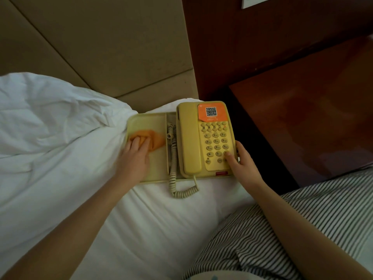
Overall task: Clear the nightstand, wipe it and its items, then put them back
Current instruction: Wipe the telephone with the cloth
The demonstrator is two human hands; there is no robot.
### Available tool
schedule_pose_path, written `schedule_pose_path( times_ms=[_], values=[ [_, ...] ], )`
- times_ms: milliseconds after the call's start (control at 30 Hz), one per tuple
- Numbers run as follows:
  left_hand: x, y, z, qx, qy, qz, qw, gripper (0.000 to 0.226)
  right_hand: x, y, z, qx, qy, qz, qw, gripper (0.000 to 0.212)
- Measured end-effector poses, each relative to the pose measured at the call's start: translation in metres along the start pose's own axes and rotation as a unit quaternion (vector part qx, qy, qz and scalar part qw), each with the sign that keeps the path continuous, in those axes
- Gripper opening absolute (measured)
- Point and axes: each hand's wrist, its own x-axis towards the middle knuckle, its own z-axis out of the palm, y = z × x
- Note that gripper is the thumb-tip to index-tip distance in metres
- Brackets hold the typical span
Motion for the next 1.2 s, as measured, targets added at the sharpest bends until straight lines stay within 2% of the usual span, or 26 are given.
schedule_pose_path(
  times_ms=[100,167,233,300,367,433,500,600,700,733,800,933,967,1033,1100,1133,1200],
  values=[
    [0.043,0.011,0.003,-0.024,-0.025,-0.084,0.996,0.05,-0.003,-0.004,0.002,0.019,-0.004,0.012,1.0,0.054],
    [0.049,0.015,0.001,-0.016,-0.023,-0.1,0.995,0.045,-0.004,-0.006,0.001,0.021,-0.014,0.015,1.0,0.062],
    [0.032,0.021,-0.003,0.0,-0.006,-0.08,0.997,0.036,-0.005,-0.007,-0.001,0.011,-0.011,0.02,1.0,0.07],
    [0.001,0.028,-0.006,-0.008,0.011,-0.027,1.0,0.025,-0.006,-0.008,-0.002,0.003,-0.008,0.016,1.0,0.072],
    [-0.031,0.03,-0.008,-0.033,-0.012,0.036,0.999,0.019,-0.006,-0.007,-0.001,-0.003,-0.007,0.012,1.0,0.069],
    [-0.043,0.025,-0.013,-0.065,-0.036,0.073,0.995,0.031,-0.005,-0.005,0.0,-0.014,-0.004,0.003,1.0,0.057],
    [-0.03,0.013,-0.012,-0.067,-0.008,0.07,0.995,0.038,-0.006,-0.003,-0.001,-0.026,-0.012,-0.003,1.0,0.054],
    [0.012,0.0,-0.002,-0.032,0.016,0.011,0.999,0.039,-0.005,-0.002,-0.004,-0.048,-0.015,0.0,0.999,0.075],
    [0.043,0.003,0.001,-0.095,-0.002,-0.048,0.994,0.037,-0.006,-0.003,-0.005,-0.035,-0.002,0.006,0.999,0.065],
    [0.046,0.006,0.001,-0.119,-0.011,-0.058,0.991,0.044,-0.005,-0.004,-0.005,-0.019,0.002,0.016,1.0,0.064],
    [0.039,0.008,0.0,-0.131,-0.01,-0.027,0.991,0.053,-0.004,-0.005,-0.002,0.031,0.002,0.035,0.999,0.057],
    [-0.016,0.004,-0.009,-0.156,-0.03,0.064,0.985,0.052,-0.004,-0.005,0.002,0.083,-0.019,0.034,0.996,0.037],
    [-0.028,0.001,-0.012,-0.149,-0.025,0.067,0.986,0.048,-0.003,-0.006,0.003,0.08,-0.02,0.025,0.996,0.033],
    [-0.039,-0.008,-0.017,-0.157,0.004,0.022,0.987,0.032,-0.003,-0.008,0.004,0.077,-0.017,0.008,0.997,0.031],
    [-0.033,-0.012,-0.021,-0.274,0.053,-0.074,0.958,0.029,-0.003,-0.008,0.004,0.063,-0.007,-0.006,0.998,0.031],
    [-0.026,-0.013,-0.025,-0.358,0.083,-0.128,0.921,0.028,-0.002,-0.008,0.002,0.047,-0.005,-0.017,0.999,0.03],
    [-0.015,-0.008,-0.032,-0.5,0.135,-0.23,0.824,0.02,0.0,-0.008,0.0,0.006,-0.006,-0.044,0.999,0.031]
  ],
)
